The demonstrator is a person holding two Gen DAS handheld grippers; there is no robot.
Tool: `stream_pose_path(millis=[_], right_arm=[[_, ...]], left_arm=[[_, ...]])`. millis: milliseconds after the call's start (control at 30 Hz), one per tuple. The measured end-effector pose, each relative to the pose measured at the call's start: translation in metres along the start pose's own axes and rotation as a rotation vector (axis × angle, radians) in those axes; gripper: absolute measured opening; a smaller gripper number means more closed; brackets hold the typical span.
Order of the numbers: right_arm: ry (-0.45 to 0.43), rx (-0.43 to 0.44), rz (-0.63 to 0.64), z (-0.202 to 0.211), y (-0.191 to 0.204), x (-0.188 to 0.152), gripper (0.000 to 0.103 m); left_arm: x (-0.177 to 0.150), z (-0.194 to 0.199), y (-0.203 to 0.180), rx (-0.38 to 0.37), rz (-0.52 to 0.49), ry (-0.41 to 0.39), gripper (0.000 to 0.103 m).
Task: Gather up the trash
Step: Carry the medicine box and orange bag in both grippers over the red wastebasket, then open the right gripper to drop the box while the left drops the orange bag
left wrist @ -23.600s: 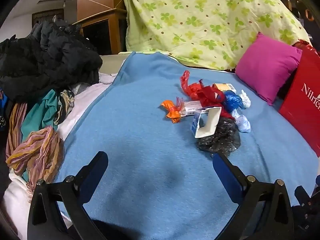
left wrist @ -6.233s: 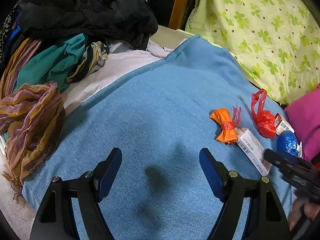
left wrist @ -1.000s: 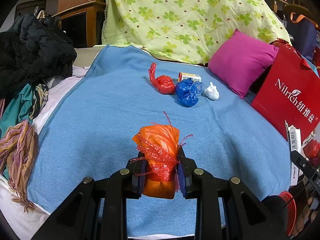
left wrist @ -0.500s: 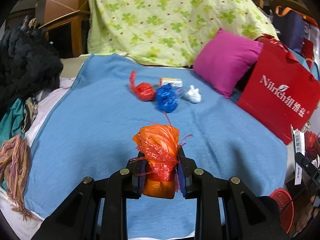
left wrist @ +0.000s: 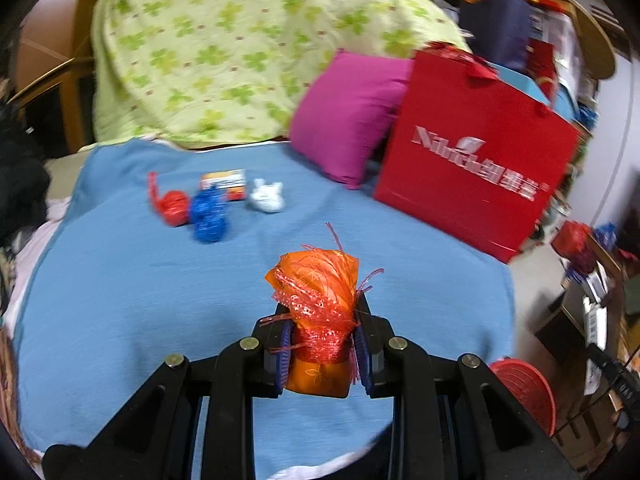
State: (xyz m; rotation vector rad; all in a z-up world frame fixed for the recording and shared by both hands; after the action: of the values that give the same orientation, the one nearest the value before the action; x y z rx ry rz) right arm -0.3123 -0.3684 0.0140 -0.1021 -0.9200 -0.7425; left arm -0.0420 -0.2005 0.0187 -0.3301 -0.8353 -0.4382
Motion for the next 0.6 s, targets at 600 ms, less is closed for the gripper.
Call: stream_pose_path(millis=[600], right_arm=[[0.195,-0.108,-0.142,-0.027,-0.082,-0.072,0.069]], left_arm=[[-0.021,-0.001,-0.151,-0.206,-0.221,0.053,0.029]])
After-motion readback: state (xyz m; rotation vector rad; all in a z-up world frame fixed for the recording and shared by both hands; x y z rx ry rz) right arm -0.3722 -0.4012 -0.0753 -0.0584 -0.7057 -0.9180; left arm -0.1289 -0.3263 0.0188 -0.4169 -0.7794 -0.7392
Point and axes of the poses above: each gripper's, at about its wrist camera, not at the fingertips, and z roughly against the way its jaws point, y to its left, x to its top, the point moved 3 cm from there along -z, roughly the way its jaws point, and after that the axes turned 1 degree about y, right-handed, at the moved point
